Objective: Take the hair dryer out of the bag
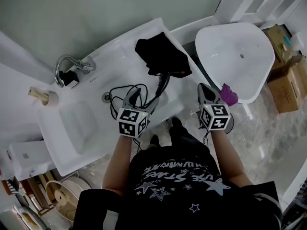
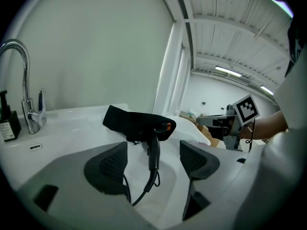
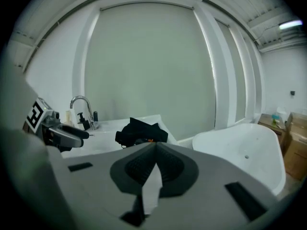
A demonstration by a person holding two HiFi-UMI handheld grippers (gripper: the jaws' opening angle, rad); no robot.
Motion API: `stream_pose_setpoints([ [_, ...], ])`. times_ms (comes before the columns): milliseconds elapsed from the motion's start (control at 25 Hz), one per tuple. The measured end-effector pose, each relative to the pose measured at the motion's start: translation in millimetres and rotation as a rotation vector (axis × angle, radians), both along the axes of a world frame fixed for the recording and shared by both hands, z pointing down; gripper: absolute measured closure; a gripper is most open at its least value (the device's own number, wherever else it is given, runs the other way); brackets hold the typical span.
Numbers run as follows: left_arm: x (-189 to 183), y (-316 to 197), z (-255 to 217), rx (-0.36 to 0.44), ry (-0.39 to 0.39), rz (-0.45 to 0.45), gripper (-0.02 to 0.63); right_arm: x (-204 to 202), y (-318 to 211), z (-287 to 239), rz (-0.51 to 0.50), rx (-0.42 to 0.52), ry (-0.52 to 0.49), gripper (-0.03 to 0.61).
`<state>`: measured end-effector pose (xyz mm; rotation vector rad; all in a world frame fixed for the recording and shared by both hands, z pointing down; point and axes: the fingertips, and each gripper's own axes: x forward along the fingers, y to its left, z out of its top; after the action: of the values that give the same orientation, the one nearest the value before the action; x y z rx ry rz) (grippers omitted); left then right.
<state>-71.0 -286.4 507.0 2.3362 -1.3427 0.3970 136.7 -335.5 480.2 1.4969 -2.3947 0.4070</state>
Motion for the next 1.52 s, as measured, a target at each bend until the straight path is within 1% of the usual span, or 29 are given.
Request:
stream_pose_setpoints([
  [120, 9, -10, 9, -0.022, -0.023, -0.010, 0.259, -4, -19, 12, -0.065, -0.029, 0.015, 0.568],
  [200, 16, -18, 14, -0.036, -0.031, -0.016, 0.249, -11, -29, 19, -0.127, -0.048, 0.014, 0.456],
  [240, 20, -21, 17, -0.044, -0.035, -0.018, 0.243, -13, -34, 23, -0.153, -0.056, 0.019, 0.433],
  [400, 32, -29, 30, -0.084, -0.055, -0.020, 0.238, -18, -54, 36, -0.210, -0.073, 0.066, 0.407],
  [600, 48, -42, 47, -0.124, -0.064, -0.025, 0.239, -22, -71, 53, -0.274, -0.089, 0.155, 0.416],
  [760, 57, -53, 56, -0.144, -0.067, -0.040, 0.239, -28, -78, 58, -0.323, -0.088, 0.173, 0.420],
  [880, 61, -63, 60, -0.150, -0.074, -0.048, 0.239, -33, -80, 61, -0.365, -0.089, 0.190, 0.438],
  [920, 63, -66, 61, -0.153, -0.073, -0.049, 0.239, -34, -80, 62, -0.379, -0.092, 0.192, 0.454],
  [1040, 70, -75, 63, -0.165, -0.075, -0.041, 0.239, -36, -82, 64, -0.407, -0.102, 0.193, 0.462],
  [1200, 74, -86, 68, -0.176, -0.096, -0.050, 0.239, -36, -88, 68, -0.426, -0.096, 0.209, 0.485],
  [1280, 74, -89, 73, -0.192, -0.101, -0.059, 0.239, -36, -89, 69, -0.438, -0.095, 0.211, 0.517],
  [1320, 74, -91, 75, -0.202, -0.103, -0.063, 0.239, -37, -89, 70, -0.446, -0.095, 0.209, 0.536],
  [1520, 72, -98, 80, -0.218, -0.113, -0.088, 0.241, -39, -90, 70, -0.483, -0.113, 0.164, 0.548],
])
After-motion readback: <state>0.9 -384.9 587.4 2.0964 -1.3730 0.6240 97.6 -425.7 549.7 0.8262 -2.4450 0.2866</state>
